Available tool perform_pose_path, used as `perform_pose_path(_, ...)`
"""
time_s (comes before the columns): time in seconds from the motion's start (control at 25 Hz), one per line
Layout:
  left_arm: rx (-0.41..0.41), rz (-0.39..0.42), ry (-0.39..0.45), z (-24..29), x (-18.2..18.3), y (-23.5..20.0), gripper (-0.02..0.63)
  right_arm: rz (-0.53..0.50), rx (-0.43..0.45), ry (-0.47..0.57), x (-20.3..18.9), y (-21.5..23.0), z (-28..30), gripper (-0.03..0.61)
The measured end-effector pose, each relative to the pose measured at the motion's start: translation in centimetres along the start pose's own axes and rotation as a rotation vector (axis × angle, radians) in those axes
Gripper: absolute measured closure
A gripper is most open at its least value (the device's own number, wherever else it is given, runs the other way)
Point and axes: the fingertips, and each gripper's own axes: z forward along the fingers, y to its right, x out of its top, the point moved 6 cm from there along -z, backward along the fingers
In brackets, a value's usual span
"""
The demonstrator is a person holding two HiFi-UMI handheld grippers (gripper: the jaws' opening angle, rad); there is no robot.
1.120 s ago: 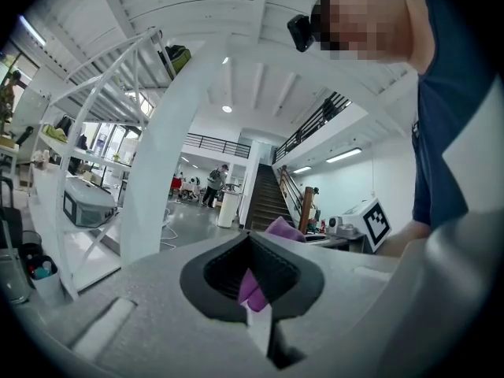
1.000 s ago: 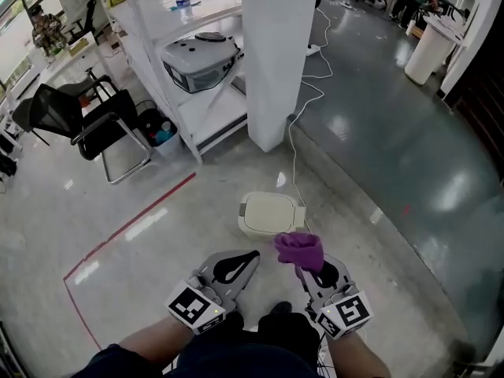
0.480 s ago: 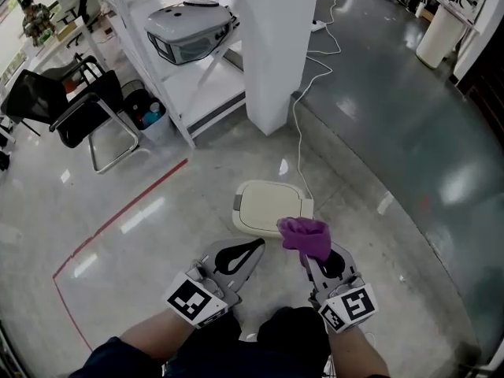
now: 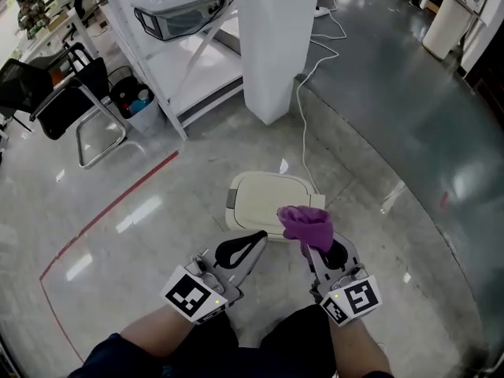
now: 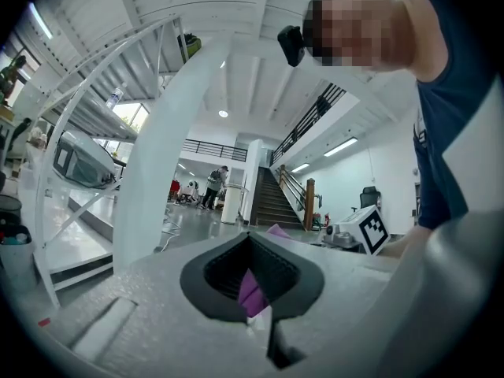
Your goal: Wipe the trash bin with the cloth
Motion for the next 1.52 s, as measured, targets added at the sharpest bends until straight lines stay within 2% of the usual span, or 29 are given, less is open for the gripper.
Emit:
perform_pose_path(0.24,-0.01,0.036,0.031,0.5,-4.1,-1.0,0.611,-0.033,-0.012,0.001,-4.8,2.0,1.5,0.499)
perform_pose_path(0.36,-0.003,0.037,0.031,0.2,-5.6,-1.7,0.611,-0.067,-0.048,-0.016,-6.1,3.5,2.2,0.499)
perform_pose_path(0.52,0.022,0.025,0.028,-0.3,-7.1,-2.6,0.611,-0.206,-0.134,-0.099,-7.5,6.9,3.5,0.499)
perform_pose_path(0.68,0.023,0.047,0.064,-0.9,-7.3,-2.7,0.611,-0.351,-0.163,-0.243,-9.8,9.9,5.9,0.499)
perform_pose_path(0.8,0.039,0.04,0.044,-1.4,-7.7,-2.8,0.611,-0.438,-0.128,-0.374,-12.0,10.8,9.1,0.499)
perform_pose_path(0.96,0.068,0.026,0.03,-2.3,-8.7,-3.1,0.611,-0.542,-0.027,-0.5,-14.0,9.9,13.9,0.499)
perform_pose_path(1.28,0.096,0.028,0.026,-3.9,-9.4,-2.6,0.611,-0.586,0.116,-0.508,-14.3,4.3,21.0,0.499)
perform_pose_path(1.52,0.101,0.029,0.022,-4.3,-9.2,-2.2,0.611,-0.635,0.221,-0.501,-14.8,-1.1,24.0,0.499)
